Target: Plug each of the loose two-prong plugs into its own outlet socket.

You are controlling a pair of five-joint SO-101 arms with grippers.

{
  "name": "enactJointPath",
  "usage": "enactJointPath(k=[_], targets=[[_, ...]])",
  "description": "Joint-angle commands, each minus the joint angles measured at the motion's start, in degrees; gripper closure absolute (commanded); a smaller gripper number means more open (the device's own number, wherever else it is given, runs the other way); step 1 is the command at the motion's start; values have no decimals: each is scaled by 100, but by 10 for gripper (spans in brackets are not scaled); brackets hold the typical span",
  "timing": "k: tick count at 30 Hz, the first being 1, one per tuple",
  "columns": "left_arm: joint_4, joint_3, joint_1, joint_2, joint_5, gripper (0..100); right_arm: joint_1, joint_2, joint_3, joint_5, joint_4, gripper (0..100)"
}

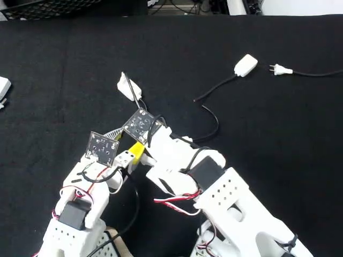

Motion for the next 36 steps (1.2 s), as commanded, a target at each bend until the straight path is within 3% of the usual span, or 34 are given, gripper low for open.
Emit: enactJointPath(k=[1, 5, 36], targets=[[18, 48, 48, -26, 53, 777, -264, -84, -22, -44, -176, 936], [18, 48, 48, -26, 53, 777, -519, -84, -13, -70, -229, 935], [18, 48, 92, -26, 53, 777, -545, -84, 127, -79, -668, 936]])
